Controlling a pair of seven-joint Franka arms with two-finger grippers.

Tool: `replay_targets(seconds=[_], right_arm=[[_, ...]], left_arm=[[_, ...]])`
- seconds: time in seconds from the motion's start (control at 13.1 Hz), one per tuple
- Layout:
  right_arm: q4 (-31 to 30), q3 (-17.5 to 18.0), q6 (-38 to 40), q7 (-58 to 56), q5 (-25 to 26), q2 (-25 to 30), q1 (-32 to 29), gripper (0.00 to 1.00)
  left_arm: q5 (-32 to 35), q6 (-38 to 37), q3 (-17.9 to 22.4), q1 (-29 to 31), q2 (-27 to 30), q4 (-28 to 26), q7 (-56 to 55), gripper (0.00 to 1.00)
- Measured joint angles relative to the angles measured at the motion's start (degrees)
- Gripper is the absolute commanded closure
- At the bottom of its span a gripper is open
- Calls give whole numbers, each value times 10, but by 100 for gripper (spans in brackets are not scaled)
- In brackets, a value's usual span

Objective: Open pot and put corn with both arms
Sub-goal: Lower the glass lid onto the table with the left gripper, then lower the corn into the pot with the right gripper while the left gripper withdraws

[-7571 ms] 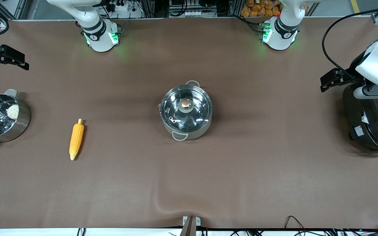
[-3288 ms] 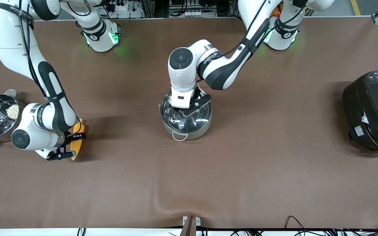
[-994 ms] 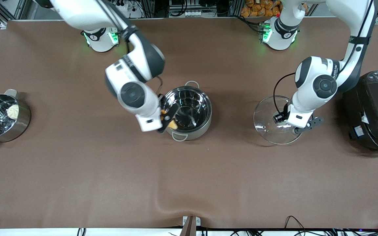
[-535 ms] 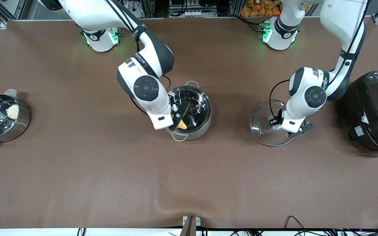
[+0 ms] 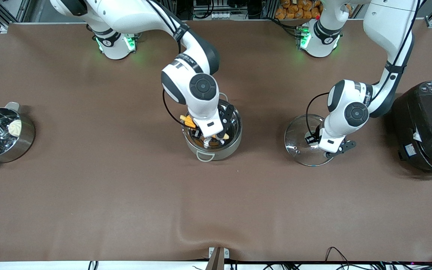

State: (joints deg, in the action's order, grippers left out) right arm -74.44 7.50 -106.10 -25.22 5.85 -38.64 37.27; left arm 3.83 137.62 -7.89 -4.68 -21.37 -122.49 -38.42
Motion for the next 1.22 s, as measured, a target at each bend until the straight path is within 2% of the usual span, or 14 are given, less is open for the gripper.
replay_targets(seconds=[0.23, 0.38, 0.61, 0.76, 0.92, 1.07, 1.22], right_arm=[[9, -1, -2, 0, 11, -12, 14, 100], [13, -1, -7, 2, 20, -20, 21, 100], [13, -1, -7, 25, 41, -27, 35, 100], [13, -2, -7, 31, 44, -28, 39, 100], [13, -2, -6, 32, 44, -29, 39, 100], [13, -3, -5, 34, 45, -29, 39, 100], [13, -3, -2, 43, 48, -30, 40, 93]], left_arm=[[0, -13, 0, 0, 6, 18, 0, 0], [0, -76, 0, 1, 30, 56, 0, 0], [2, -215, 1, 3, 91, 153, 13, 0], [5, -304, 3, 13, 120, 234, 87, 0], [5, -371, 3, 27, 131, 287, 134, 0], [5, -391, 2, 28, 146, 303, 148, 0], [4, -403, 0, 28, 168, 305, 165, 0]])
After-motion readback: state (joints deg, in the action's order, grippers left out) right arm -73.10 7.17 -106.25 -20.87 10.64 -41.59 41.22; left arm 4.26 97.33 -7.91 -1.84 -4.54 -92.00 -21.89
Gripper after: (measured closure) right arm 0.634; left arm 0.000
